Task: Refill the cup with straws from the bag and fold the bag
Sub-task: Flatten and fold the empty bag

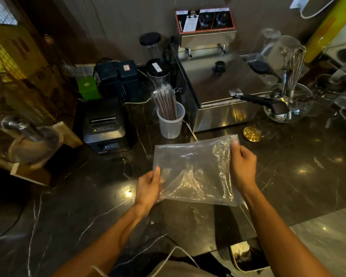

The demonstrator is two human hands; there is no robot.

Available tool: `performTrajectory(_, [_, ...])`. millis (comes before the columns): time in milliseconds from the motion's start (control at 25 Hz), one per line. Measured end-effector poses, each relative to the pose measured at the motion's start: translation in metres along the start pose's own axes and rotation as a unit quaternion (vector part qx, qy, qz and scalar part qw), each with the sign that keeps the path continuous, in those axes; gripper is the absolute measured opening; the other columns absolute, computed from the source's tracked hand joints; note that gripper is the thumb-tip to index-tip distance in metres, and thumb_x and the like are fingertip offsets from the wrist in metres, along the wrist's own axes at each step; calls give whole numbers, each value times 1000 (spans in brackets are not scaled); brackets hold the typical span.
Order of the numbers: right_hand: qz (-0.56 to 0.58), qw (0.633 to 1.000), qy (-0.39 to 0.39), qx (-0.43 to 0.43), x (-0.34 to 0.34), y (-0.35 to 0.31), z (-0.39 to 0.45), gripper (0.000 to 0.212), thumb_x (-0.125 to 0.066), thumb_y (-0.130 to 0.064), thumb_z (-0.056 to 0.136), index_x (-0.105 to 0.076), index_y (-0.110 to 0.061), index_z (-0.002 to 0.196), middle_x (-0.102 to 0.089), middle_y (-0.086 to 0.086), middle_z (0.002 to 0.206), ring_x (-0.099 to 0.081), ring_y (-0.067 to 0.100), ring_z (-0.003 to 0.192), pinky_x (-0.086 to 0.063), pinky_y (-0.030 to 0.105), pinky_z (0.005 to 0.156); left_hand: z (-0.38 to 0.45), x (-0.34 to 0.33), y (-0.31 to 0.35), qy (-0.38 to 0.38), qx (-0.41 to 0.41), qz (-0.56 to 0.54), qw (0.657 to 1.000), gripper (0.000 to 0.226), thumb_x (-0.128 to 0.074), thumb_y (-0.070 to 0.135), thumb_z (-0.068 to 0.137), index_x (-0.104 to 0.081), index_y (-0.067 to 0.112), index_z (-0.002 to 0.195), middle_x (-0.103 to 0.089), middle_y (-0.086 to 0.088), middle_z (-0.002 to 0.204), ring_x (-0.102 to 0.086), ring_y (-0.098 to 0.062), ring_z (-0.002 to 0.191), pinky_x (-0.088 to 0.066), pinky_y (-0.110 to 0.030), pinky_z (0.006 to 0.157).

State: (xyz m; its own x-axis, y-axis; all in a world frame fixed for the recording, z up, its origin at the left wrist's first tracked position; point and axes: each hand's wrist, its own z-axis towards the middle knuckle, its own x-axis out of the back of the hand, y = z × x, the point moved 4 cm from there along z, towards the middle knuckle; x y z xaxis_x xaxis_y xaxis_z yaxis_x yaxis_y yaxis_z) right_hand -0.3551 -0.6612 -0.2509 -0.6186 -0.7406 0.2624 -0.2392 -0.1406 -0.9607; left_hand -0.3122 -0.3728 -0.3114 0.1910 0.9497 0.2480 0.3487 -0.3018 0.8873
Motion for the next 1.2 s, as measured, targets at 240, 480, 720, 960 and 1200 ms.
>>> performTrajectory(240, [-76,995,-14,-65,2,30,-6,48,-46,-41,108,-64,-4,83,-66,17,78,-63,28,70,-55,43,67,7,11,13,19,-79,-24,996,42,-48,37,107,-63,8,80,-60,-5,66,-62,-12,57,-54,-29,55])
performTrajectory(480, [-127,992,13,-8,4,22,0,42,-45,-42,108,-59,-15,79,-58,3,72,-53,16,64,-48,37,61,13,18,21,11,-125,91,988,44,-47,50,104,-64,15,85,-68,-15,73,-68,-32,66,-57,-50,61])
performTrajectory(720, [-256,964,-72,9,0,15,6,82,-72,-59,88,-37,-27,155,-47,2,158,-49,23,140,-47,54,111,16,23,72,-118,-249,197,941,41,-55,38,104,-60,12,73,-54,-11,66,-48,-6,58,-43,-34,58])
performTrajectory(960, [-108,930,-341,-87,-43,12,-4,26,-79,-26,89,-73,-20,114,-75,0,114,-73,21,111,-61,42,96,24,24,114,-154,-247,161,943,33,-65,40,97,-71,13,79,-65,-2,65,-63,-18,61,-54,-29,64])
performTrajectory(1200, [121,940,-280,-156,-32,9,-7,7,-73,-14,91,-72,-8,88,-73,11,88,-72,28,84,-62,38,79,26,27,71,-145,-21,-164,976,50,-71,45,85,-67,10,120,-76,-11,111,-75,-30,101,-60,-40,90])
